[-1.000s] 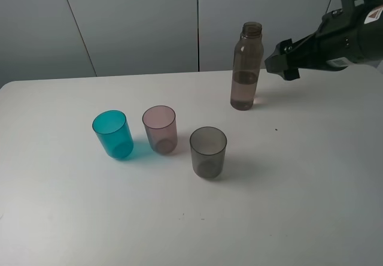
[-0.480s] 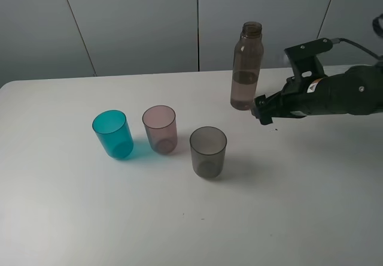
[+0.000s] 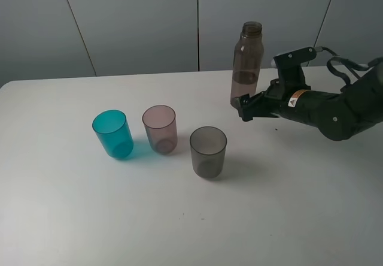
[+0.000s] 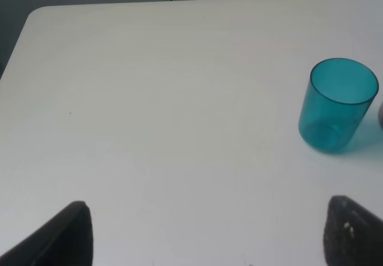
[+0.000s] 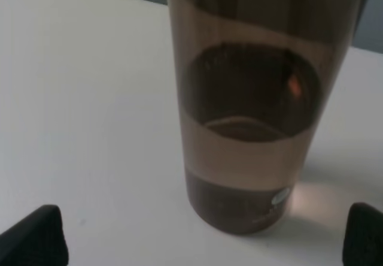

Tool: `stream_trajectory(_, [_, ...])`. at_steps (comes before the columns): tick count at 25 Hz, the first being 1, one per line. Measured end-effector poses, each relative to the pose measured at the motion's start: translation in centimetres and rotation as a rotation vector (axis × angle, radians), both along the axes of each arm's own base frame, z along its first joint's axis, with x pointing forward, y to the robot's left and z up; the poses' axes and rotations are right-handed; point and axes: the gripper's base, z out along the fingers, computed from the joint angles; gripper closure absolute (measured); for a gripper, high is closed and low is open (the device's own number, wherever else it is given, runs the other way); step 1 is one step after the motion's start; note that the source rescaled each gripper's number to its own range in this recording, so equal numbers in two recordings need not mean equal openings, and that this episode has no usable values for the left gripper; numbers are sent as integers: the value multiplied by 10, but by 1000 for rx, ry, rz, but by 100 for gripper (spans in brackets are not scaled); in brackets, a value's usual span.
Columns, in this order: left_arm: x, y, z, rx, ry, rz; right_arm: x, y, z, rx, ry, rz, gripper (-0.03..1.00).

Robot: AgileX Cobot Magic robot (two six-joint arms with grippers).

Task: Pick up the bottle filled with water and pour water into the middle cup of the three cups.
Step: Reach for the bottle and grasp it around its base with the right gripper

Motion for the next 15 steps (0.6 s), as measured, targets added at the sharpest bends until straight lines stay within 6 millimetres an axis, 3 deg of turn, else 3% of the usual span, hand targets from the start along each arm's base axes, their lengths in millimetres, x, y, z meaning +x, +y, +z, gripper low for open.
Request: stream_trajectory(15, [0, 0, 0, 0, 0, 0, 34, 11, -6, 18, -72, 7, -3])
